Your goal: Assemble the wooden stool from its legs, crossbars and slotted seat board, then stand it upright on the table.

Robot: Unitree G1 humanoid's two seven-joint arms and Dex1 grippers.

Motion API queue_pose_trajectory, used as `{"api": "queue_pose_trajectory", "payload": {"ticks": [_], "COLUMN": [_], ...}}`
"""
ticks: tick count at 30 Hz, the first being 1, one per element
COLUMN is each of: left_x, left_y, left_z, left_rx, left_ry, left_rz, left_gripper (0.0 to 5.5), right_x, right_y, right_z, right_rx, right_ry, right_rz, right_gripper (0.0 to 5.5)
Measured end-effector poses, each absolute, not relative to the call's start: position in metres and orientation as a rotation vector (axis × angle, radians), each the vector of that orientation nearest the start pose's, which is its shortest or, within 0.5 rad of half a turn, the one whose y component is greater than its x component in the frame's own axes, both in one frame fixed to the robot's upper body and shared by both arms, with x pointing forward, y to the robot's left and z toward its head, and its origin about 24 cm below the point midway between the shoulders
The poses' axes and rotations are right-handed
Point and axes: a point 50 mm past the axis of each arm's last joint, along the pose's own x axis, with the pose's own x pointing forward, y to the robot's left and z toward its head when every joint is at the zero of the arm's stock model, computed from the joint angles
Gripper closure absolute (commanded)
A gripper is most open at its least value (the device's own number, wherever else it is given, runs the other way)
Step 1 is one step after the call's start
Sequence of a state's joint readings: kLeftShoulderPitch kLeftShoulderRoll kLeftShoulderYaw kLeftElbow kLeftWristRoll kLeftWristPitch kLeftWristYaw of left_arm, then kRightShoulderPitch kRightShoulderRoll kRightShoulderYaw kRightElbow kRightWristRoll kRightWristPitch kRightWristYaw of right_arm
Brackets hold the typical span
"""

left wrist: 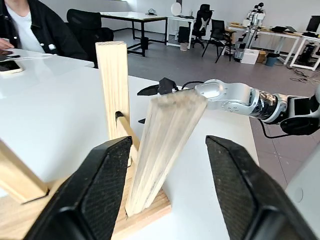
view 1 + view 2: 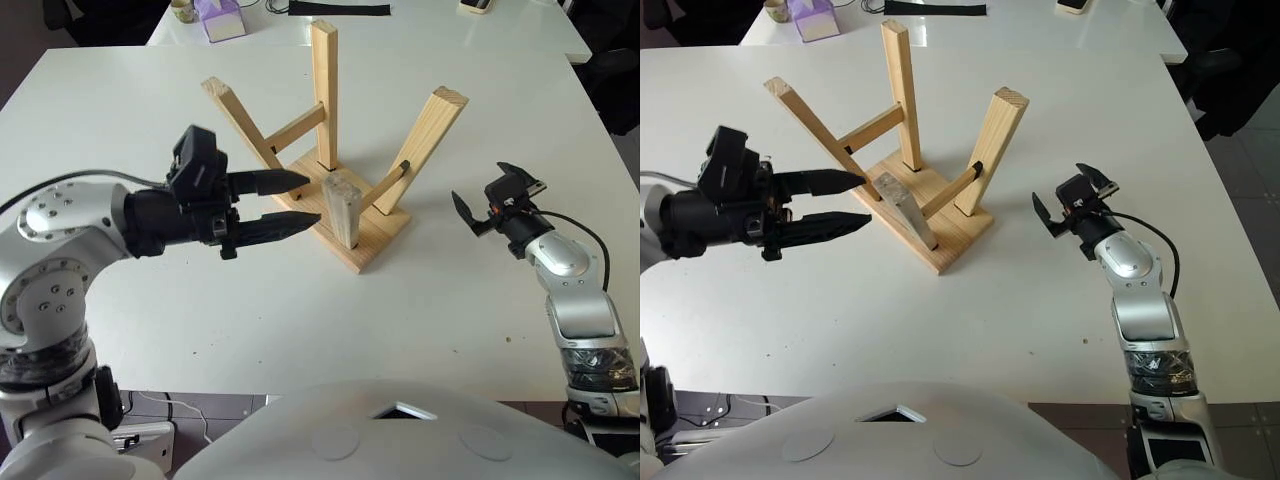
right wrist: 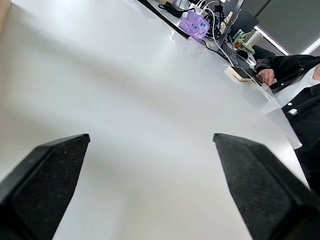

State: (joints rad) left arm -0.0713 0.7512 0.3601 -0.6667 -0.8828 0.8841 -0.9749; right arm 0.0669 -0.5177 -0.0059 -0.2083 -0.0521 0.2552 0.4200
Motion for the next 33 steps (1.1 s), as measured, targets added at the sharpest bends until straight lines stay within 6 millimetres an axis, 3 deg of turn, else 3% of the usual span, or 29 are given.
{"api": "queue_pose_trajectory", "payload": {"ticks": [5,11,15,19,22,26,33], "left_x": [0.191,0.193,0.199,0.242,0.274,0.308,0.334], "left_y": [0.248,0.287,0.308,0.329,0.322,0.298,0.240], "left_z": [0.140,0.091,0.077,0.077,0.074,0.064,0.037], "left_rx": [0.170,0.059,0.071,0.093,0.151,0.257,0.573], "left_ry": [0.226,0.263,0.284,0.229,0.204,0.195,0.215], "left_rz": [-0.898,-0.625,-0.513,-0.348,-0.310,-0.345,-0.485], "left_gripper": [2.79,2.79,2.79,2.79,2.79,2.79,2.79], "right_x": [0.219,0.216,0.211,0.209,0.209,0.209,0.207], "right_y": [-0.223,-0.218,-0.214,-0.207,-0.203,-0.200,-0.195], "right_z": [0.069,0.074,0.078,0.074,0.072,0.070,0.064], "right_rx": [-0.561,-0.625,-0.652,-0.662,-0.665,-0.684,-0.697], "right_ry": [0.318,0.411,0.435,0.458,0.461,0.473,0.489], "right_rz": [0.570,0.807,0.914,0.981,1.005,1.031,1.054], "right_gripper": [1.11,1.11,1.11,1.11,1.11,1.11,1.11]}}
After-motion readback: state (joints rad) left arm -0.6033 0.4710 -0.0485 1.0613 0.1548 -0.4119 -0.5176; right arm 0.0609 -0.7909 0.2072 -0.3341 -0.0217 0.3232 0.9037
